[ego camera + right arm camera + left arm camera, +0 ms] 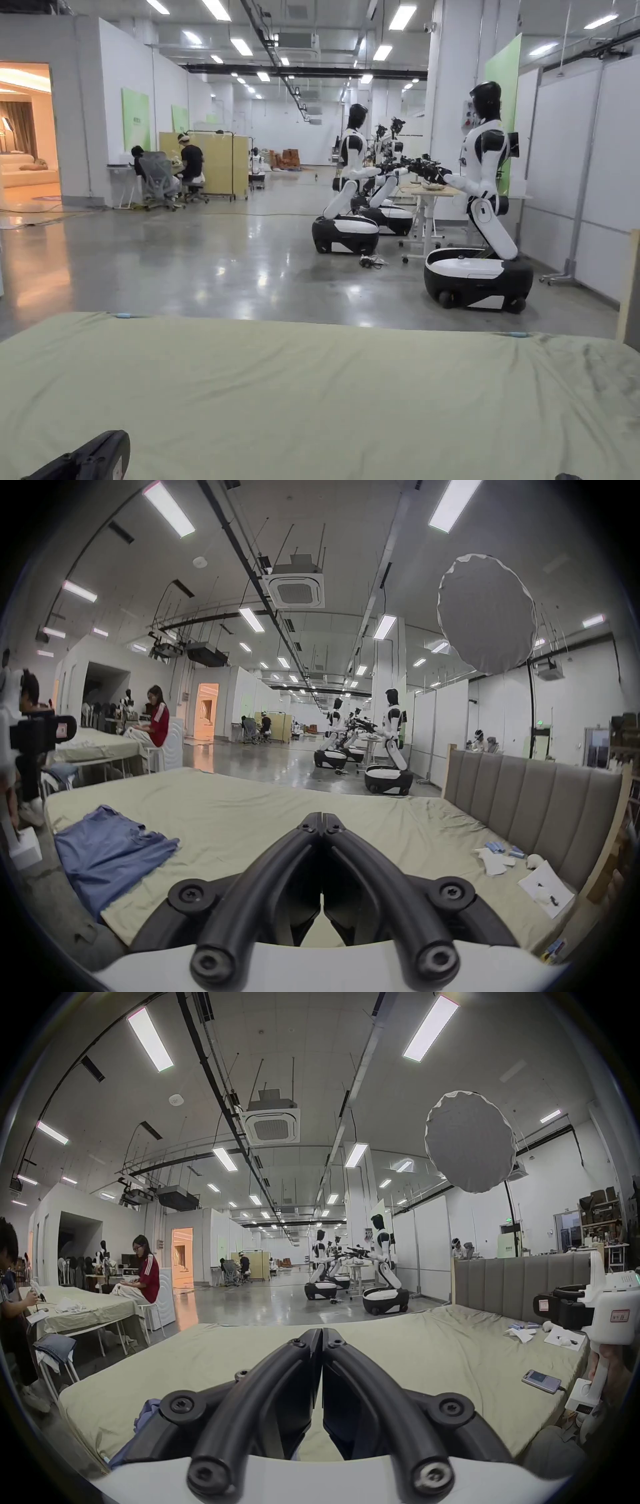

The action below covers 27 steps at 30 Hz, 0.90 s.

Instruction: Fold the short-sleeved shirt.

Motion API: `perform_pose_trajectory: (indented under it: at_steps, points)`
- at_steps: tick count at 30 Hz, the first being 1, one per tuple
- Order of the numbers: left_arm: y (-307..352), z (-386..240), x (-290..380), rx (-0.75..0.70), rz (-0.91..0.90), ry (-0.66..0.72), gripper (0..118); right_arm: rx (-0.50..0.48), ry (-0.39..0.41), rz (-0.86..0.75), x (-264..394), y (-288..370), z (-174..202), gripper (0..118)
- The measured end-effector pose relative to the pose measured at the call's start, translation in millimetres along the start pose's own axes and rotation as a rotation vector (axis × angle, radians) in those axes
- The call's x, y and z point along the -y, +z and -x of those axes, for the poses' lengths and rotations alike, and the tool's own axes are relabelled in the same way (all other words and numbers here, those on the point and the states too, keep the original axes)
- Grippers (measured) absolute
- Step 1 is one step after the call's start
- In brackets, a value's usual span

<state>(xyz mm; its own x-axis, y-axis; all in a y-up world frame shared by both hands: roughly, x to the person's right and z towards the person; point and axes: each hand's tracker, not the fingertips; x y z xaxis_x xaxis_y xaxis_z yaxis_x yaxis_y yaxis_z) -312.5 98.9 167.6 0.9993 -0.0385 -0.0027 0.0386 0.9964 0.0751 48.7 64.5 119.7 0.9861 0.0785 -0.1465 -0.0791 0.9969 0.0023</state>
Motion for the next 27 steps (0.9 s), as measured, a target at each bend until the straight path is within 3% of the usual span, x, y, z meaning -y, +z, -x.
perform_pose_trajectory:
  at_steps: [7,9,12,15,18,20,22,23,25,27]
  points:
    - [-0.7,-4.6,-4.3,-0.042,0.009,-0.071,3,0.055,0.137,0.027,-1.9,-0.8,5.7,0]
    - [-3.6,-5.3,-3.2,-0.04,0.026,-0.092,3,0.072,0.204,0.039,-2.2,-1.6,10.1,0]
    - [-8.3,-11.4,2.5,-0.025,0.061,-0.268,3,0.106,0.358,0.044,-0.8,-1.2,15.5,0]
    - [-14.7,-23.2,25.0,-0.025,0.09,-0.644,3,0.128,0.607,0.057,3.9,-1.2,19.4,0]
    - [-17.0,-34.9,65.5,0.011,0.152,-1.073,3,0.089,0.996,0.056,22.5,-1.0,23.8,0]
    - [-12.4,-40.9,101.7,0.05,0.173,-1.353,3,0.052,1.329,0.056,45.8,-0.3,24.2,0]
    - [-5.4,-42.5,128.5,0.139,0.187,-1.508,3,-0.006,1.551,0.05,67.9,3.2,23.3,0]
    - [-1.8,-43.0,138.7,0.183,0.206,-1.56,3,-0.053,1.604,0.048,77.3,6.1,22.0,0]
    - [3.1,-45.1,151.8,0.193,0.211,-1.588,3,-0.15,1.611,0.077,88.9,8.5,18.6,0]
    - [4.1,-48.7,148.1,0.189,0.229,-1.494,3,-0.125,1.581,0.104,97.9,6.0,20.7,0]
